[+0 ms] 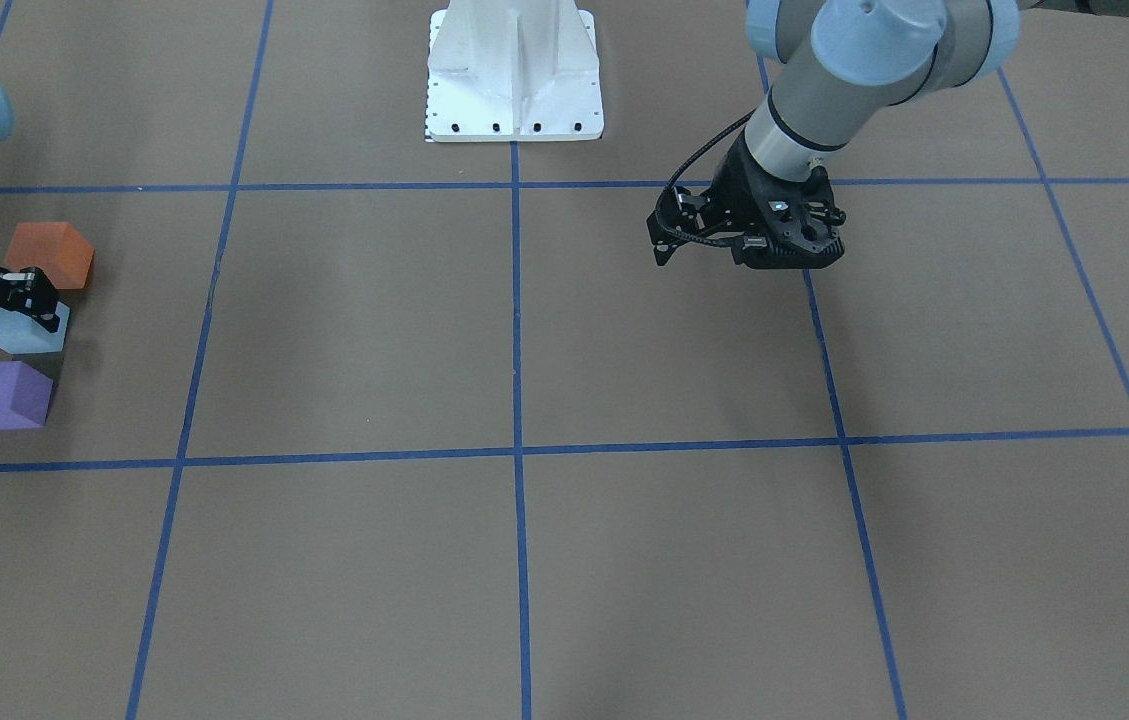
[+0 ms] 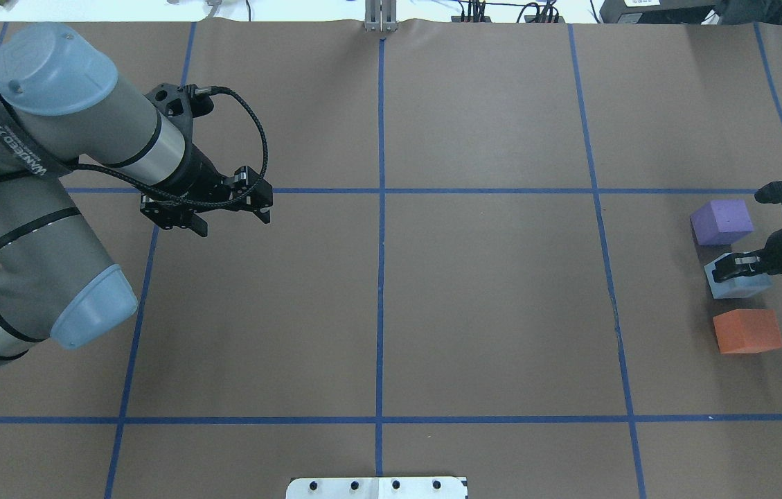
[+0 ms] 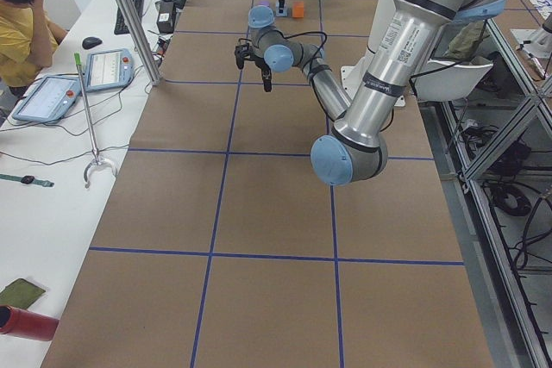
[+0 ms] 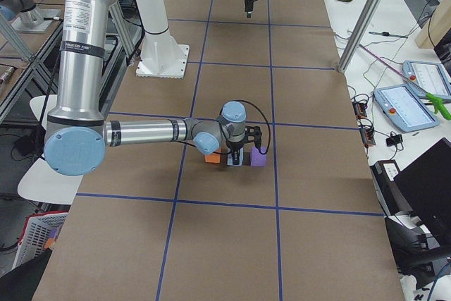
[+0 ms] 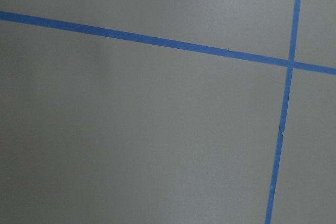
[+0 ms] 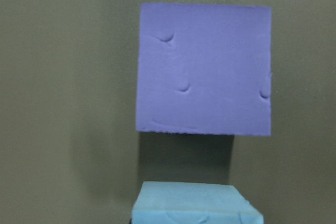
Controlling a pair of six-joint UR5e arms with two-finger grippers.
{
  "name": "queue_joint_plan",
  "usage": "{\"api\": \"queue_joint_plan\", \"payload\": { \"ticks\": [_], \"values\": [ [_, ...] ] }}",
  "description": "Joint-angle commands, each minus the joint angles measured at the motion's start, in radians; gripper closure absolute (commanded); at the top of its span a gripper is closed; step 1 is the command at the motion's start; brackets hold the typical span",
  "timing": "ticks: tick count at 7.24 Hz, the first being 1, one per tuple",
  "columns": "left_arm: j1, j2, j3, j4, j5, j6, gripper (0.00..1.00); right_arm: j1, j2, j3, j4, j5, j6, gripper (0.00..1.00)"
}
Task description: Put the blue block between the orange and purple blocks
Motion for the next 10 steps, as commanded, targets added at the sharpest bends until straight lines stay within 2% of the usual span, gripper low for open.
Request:
{"api": "queue_joint_plan", "payload": {
  "ticks": [1,3,4,5,6,7,8,10],
  "values": [
    [0.0,-0.001,0.002,0.0,-0.001,-0.001,0.0,0.001,0.001,0.011,0.0,-0.004,0.003,0.0],
    [0.004,-0.004,0.007,0.0,-0.001,-0.001,0.0,0.007,-0.002,0.029,0.0,-0.001,0.003,0.0],
    [0.002,-0.004,0.007,0.0,-0.001,-0.001,0.0,0.042,-0.037,0.08,0.0,0.014,0.0,0.0],
    [0.002,-0.004,0.007,0.0,-0.001,-0.001,0.0,0.099,-0.087,0.144,0.0,0.023,-0.011,0.0],
    [0.001,0.002,0.002,0.0,-0.001,-0.001,0.0,0.149,-0.101,0.157,-0.004,0.036,-0.018,0.0],
    [-0.016,0.04,-0.002,-0.002,-0.004,0.022,0.0,0.223,-0.098,0.149,-0.016,0.093,-0.078,0.0],
    [-0.044,0.068,-0.002,0.0,-0.004,0.163,0.0,0.313,-0.097,0.14,-0.053,0.15,-0.181,0.0],
    [-0.161,0.22,-0.022,-0.008,-0.018,0.413,0.0,0.424,-0.03,0.142,-0.264,0.163,-0.379,0.0]
  ]
}}
